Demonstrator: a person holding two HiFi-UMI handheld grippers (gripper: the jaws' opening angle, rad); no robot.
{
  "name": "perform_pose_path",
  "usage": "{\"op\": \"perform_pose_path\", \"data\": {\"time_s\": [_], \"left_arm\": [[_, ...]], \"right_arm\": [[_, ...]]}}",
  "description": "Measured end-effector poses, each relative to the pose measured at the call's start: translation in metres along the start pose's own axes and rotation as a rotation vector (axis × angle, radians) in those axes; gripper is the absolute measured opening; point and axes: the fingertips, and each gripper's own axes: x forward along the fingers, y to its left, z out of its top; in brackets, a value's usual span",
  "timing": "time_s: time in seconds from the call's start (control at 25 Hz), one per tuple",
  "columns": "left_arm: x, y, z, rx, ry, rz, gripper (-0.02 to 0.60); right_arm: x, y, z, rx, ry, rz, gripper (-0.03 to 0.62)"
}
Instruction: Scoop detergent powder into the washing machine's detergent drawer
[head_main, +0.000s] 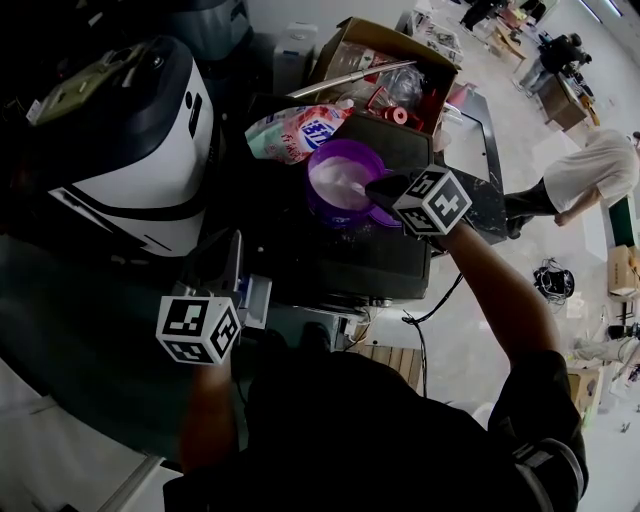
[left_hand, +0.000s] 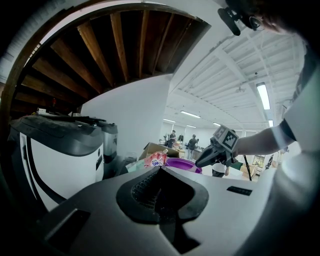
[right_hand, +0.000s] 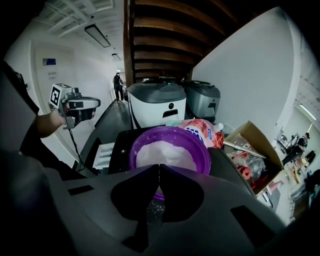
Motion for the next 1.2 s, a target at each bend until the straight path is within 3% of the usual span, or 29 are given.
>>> {"op": "perform_pose_path", "data": {"time_s": [0.44,1.2], "left_arm": [[-0.006,0.001,-0.007,-0.017,-0.002,0.000,0.008],[-0.017,0.007,-0.011,-0.049,-0.016,-0.003,0.008]], "right_arm": [[0.004,0.005,-0.002,0.082,0.034,0.041,0.020],[-0.001,0.021,0.009,0.365,-0.037,0.120,0.020]]}}
